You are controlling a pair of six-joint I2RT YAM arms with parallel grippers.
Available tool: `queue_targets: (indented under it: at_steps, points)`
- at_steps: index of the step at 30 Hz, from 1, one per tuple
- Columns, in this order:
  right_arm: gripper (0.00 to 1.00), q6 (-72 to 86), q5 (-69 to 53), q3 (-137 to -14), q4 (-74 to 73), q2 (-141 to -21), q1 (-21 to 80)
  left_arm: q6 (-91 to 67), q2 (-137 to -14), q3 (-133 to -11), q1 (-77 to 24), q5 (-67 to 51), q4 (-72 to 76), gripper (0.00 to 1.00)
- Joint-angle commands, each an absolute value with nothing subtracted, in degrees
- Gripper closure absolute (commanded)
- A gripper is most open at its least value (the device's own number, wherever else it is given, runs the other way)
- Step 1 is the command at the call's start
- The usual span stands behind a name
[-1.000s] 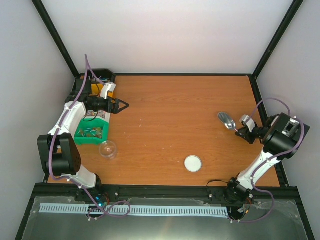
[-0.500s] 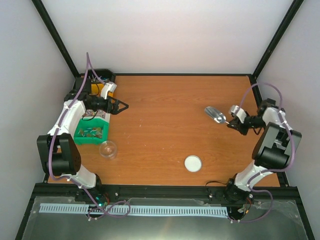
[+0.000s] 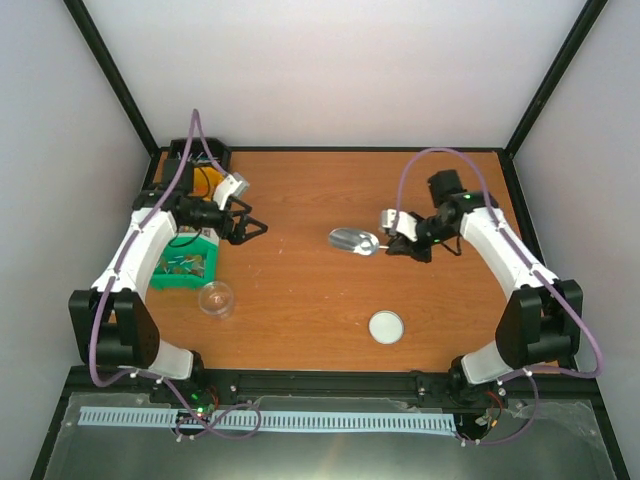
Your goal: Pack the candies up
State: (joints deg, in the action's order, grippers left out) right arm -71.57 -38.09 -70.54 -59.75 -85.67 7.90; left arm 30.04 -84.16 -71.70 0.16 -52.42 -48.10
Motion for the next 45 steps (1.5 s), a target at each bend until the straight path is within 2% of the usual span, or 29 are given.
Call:
queue_targets:
  at_steps: [1, 8, 13, 25, 28, 31, 35, 41, 45]
  points:
    - [0.97, -62.5, -35.1, -72.7, -57.8, -84.7, 17.3, 35.4, -80.7, -68.7, -5.0, -50.9, -47.4, 0.0]
    - [0.97, -54.3, -34.6, -74.8, -55.9, -87.7, 28.6, 36.3, -76.5, -62.3, -14.9, -44.6, -39.0, 0.08]
    - [0.97, -51.5, -33.6, -74.3, -54.8, -88.7, 34.4, 36.6, -77.3, -61.5, -18.2, -44.4, -37.6, 0.14]
    - [0.97, -48.1, -35.5, -75.4, -52.1, -89.6, 37.0, 36.4, -78.7, -58.0, -24.0, -45.5, -35.3, 0.37]
    - [0.97, -48.0, -37.5, -75.7, -52.1, -89.5, 37.0, 35.9, -79.1, -57.4, -24.3, -46.5, -34.4, 0.5]
    - [0.97, -48.3, -39.4, -75.5, -52.1, -89.1, 37.0, 36.1, -79.4, -57.2, -24.3, -48.4, -34.4, 0.67]
    - [0.89, -48.6, -41.4, -74.6, -51.4, -88.2, 37.0, 34.3, -78.6, -55.9, -24.3, -50.8, -32.1, 0.97]
    - [0.67, -46.2, -46.3, -72.9, -47.6, -85.8, 35.2, 31.1, -78.2, -54.0, -22.5, -57.2, -28.8, 0.99]
    - [0.64, -44.4, -51.3, -73.2, -47.1, -85.8, 32.8, 29.7, -77.8, -53.5, -20.6, -63.1, -28.2, 0.99]
